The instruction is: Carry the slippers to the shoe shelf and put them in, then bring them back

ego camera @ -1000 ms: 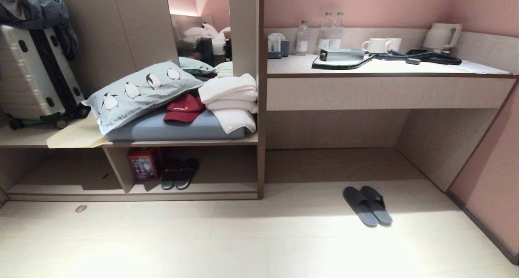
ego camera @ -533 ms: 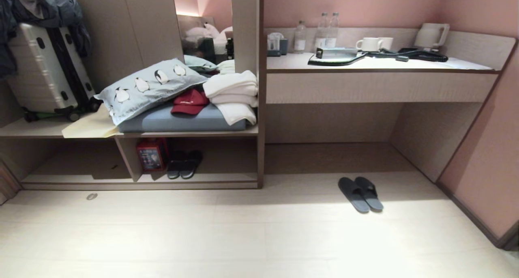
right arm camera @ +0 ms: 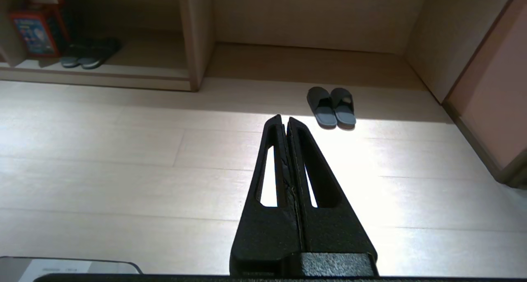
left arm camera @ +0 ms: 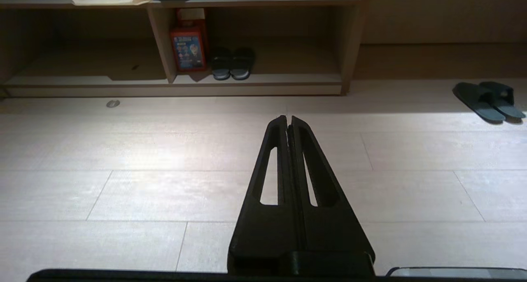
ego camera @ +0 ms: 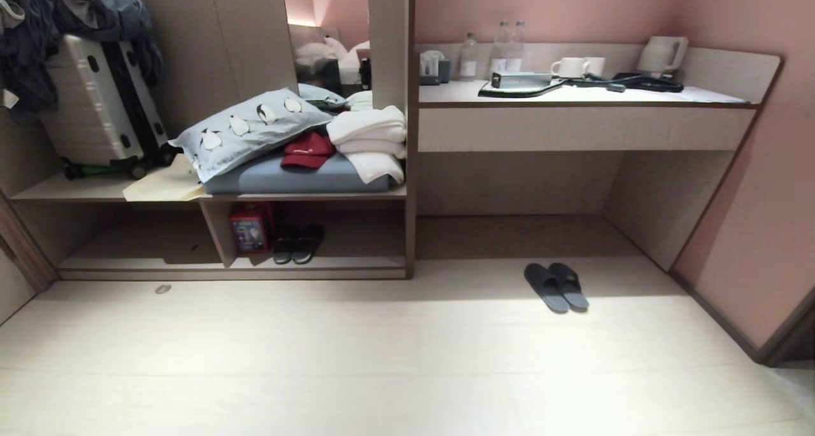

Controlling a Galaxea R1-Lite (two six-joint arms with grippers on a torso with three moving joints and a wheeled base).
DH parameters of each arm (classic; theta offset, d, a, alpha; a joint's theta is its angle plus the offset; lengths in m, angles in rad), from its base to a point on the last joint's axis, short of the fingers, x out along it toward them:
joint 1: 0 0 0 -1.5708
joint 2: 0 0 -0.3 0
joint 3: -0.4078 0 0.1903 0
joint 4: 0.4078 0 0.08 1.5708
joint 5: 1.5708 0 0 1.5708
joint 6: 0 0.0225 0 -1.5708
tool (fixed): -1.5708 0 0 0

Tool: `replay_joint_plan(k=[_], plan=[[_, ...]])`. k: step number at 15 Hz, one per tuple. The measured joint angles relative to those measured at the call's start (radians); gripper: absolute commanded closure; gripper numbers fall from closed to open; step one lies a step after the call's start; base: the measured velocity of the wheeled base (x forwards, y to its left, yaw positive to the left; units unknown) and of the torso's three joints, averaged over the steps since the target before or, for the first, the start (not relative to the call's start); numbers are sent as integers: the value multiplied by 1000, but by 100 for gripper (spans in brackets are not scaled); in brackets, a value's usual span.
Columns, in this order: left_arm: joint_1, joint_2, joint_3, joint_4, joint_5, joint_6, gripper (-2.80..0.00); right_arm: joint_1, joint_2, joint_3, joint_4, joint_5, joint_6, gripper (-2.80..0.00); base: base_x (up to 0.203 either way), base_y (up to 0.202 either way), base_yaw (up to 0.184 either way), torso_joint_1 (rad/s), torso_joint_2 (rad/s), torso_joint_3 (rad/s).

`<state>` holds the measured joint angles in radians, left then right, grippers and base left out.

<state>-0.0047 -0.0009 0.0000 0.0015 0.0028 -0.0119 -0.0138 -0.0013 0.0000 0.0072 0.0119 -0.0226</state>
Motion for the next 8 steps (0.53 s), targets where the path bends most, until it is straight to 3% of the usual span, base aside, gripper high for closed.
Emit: replay_joint_plan(k=[8], plan=[[0,0,0,0,0,0,0,0,0,0,0,0,0,0,-195,0,1,3,2,2]])
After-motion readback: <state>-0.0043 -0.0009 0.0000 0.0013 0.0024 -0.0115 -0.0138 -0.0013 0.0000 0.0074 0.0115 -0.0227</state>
